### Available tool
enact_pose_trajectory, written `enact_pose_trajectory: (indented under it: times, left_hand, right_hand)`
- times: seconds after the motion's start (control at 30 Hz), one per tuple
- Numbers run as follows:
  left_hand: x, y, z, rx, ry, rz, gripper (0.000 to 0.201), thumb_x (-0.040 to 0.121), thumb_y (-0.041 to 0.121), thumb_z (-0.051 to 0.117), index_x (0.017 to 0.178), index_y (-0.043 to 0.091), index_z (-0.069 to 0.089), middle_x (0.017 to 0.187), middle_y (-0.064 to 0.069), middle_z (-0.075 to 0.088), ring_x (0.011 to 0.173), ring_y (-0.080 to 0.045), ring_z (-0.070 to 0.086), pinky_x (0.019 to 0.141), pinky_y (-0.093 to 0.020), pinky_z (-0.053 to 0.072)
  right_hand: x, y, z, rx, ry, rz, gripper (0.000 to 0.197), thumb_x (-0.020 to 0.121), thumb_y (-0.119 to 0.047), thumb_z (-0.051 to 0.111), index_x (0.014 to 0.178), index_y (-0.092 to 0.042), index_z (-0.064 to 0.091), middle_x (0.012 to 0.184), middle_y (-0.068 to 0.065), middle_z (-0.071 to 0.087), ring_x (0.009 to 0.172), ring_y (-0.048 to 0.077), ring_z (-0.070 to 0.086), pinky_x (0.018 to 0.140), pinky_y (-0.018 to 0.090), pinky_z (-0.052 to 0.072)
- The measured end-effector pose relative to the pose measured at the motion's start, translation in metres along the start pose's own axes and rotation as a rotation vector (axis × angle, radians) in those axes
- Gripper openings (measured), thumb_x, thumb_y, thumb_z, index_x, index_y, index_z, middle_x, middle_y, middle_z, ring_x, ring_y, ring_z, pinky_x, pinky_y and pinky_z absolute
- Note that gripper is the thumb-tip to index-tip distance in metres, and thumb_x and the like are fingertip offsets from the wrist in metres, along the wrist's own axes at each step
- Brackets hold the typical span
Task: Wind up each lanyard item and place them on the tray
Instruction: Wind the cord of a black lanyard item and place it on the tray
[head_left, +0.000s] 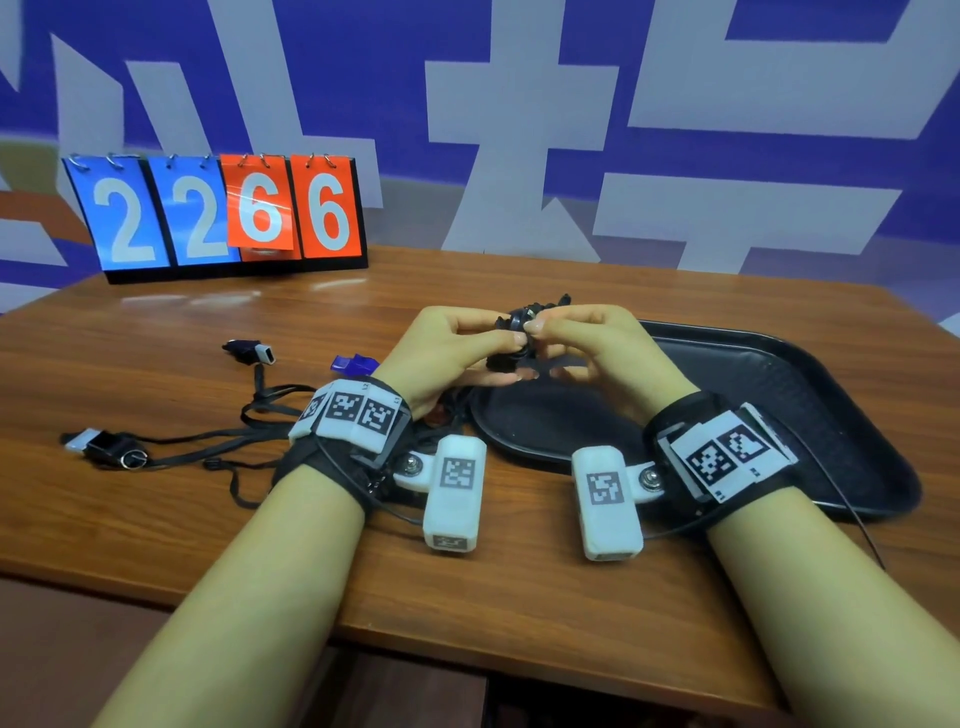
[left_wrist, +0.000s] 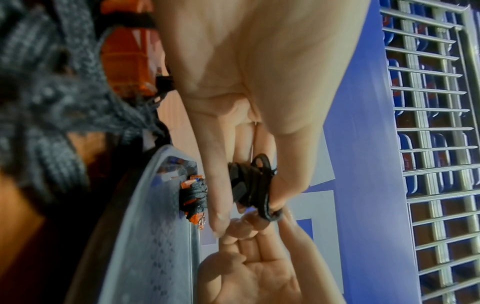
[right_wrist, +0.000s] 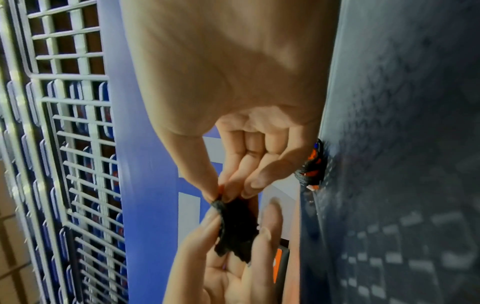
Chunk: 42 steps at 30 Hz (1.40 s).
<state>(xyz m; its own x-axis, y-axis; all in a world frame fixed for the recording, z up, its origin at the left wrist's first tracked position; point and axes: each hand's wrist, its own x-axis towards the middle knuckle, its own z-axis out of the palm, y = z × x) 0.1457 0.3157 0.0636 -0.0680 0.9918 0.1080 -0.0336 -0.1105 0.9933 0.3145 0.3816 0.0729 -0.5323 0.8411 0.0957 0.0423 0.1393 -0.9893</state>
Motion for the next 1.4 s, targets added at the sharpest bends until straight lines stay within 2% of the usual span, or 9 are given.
enact_pose_trajectory:
  times: [0.13, 0.27, 0.47, 0.63, 0.8, 0.93, 1.03, 1.27, 1.4]
  left_hand:
    - [0.002, -0.002, 0.0, 0.064, 0.03, 0.007, 0.023, 0.089, 0.005, 0.07, 0.112, 0.003, 0.072, 0.101, -0.009, 0.076, 0.095, -0.02, 0.073, 0.074, -0.028, 0.061]
    - [0.004, -0.006, -0.001, 0.118, 0.052, 0.029, 0.025, 0.086, 0.004, 0.073, 0.111, 0.003, 0.073, 0.1, -0.01, 0.076, 0.094, -0.02, 0.074, 0.071, -0.028, 0.061]
    - [0.007, -0.01, 0.001, 0.219, 0.138, 0.098, 0.027, 0.08, 0.003, 0.079, 0.106, 0.003, 0.074, 0.097, -0.012, 0.076, 0.087, -0.02, 0.075, 0.069, -0.03, 0.061]
    - [0.009, -0.011, 0.002, 0.358, 0.198, 0.184, 0.032, 0.075, 0.009, 0.084, 0.107, 0.008, 0.076, 0.098, -0.004, 0.076, 0.091, -0.015, 0.073, 0.071, -0.03, 0.061]
    - [0.01, -0.012, -0.001, 0.507, 0.23, 0.243, 0.033, 0.071, 0.021, 0.089, 0.102, 0.019, 0.078, 0.097, 0.007, 0.076, 0.092, -0.007, 0.072, 0.083, -0.036, 0.06]
    - [0.01, -0.011, -0.001, 0.592, 0.249, 0.271, 0.031, 0.069, 0.027, 0.09, 0.097, 0.025, 0.078, 0.094, 0.012, 0.075, 0.09, -0.002, 0.07, 0.088, -0.033, 0.058]
    - [0.01, -0.011, -0.001, 0.621, 0.255, 0.268, 0.031, 0.068, 0.03, 0.09, 0.096, 0.025, 0.078, 0.091, 0.014, 0.075, 0.088, 0.002, 0.069, 0.088, -0.028, 0.057]
    - [0.004, -0.005, 0.002, 0.105, 0.142, 0.057, 0.032, 0.079, 0.006, 0.079, 0.109, -0.001, 0.07, 0.096, -0.014, 0.076, 0.087, -0.026, 0.075, 0.072, -0.029, 0.062]
    - [0.0, 0.002, 0.005, -0.089, 0.118, 0.022, 0.018, 0.087, 0.004, 0.071, 0.104, 0.0, 0.064, 0.088, -0.015, 0.076, 0.08, -0.024, 0.075, 0.069, -0.025, 0.061]
  right_hand:
    - [0.0, 0.0, 0.005, -0.073, 0.055, -0.001, 0.01, 0.089, -0.012, 0.064, 0.088, -0.006, 0.072, 0.074, 0.006, 0.064, 0.074, 0.014, 0.062, 0.066, 0.027, 0.057]
    - [0.0, 0.001, 0.006, -0.117, 0.068, -0.002, 0.018, 0.089, -0.008, 0.061, 0.088, 0.009, 0.069, 0.075, 0.01, 0.064, 0.07, 0.013, 0.066, 0.065, 0.029, 0.058]
    - [0.001, 0.003, 0.012, -0.126, 0.119, -0.027, 0.013, 0.088, -0.004, 0.063, 0.075, -0.005, 0.061, 0.08, 0.012, 0.064, 0.069, 0.018, 0.068, 0.059, 0.026, 0.057]
    - [0.004, 0.005, 0.016, 0.005, 0.182, 0.044, 0.006, 0.089, -0.001, 0.061, 0.086, -0.003, 0.056, 0.085, 0.018, 0.062, 0.063, 0.017, 0.07, 0.057, 0.023, 0.058]
    - [0.004, 0.004, 0.016, 0.081, 0.137, 0.13, 0.017, 0.089, 0.0, 0.054, 0.094, 0.005, 0.069, 0.097, 0.021, 0.071, 0.088, 0.029, 0.073, 0.068, 0.028, 0.061]
    - [0.001, 0.003, 0.016, 0.029, 0.205, 0.123, 0.014, 0.086, 0.003, 0.058, 0.082, 0.003, 0.071, 0.08, 0.018, 0.068, 0.077, 0.028, 0.068, 0.061, 0.027, 0.059]
    - [0.0, 0.001, 0.014, 0.029, 0.21, 0.144, 0.008, 0.085, 0.005, 0.063, 0.087, 0.007, 0.07, 0.084, 0.023, 0.068, 0.073, 0.028, 0.068, 0.057, 0.026, 0.059]
    - [-0.007, -0.004, 0.005, 0.133, 0.131, 0.149, 0.007, 0.086, -0.004, 0.07, 0.094, -0.004, 0.072, 0.083, 0.01, 0.072, 0.076, 0.02, 0.072, 0.061, 0.021, 0.058]
    - [-0.005, -0.007, 0.0, 0.375, 0.075, 0.296, 0.008, 0.085, -0.015, 0.073, 0.093, -0.015, 0.073, 0.081, -0.001, 0.073, 0.071, 0.007, 0.071, 0.052, 0.012, 0.051]
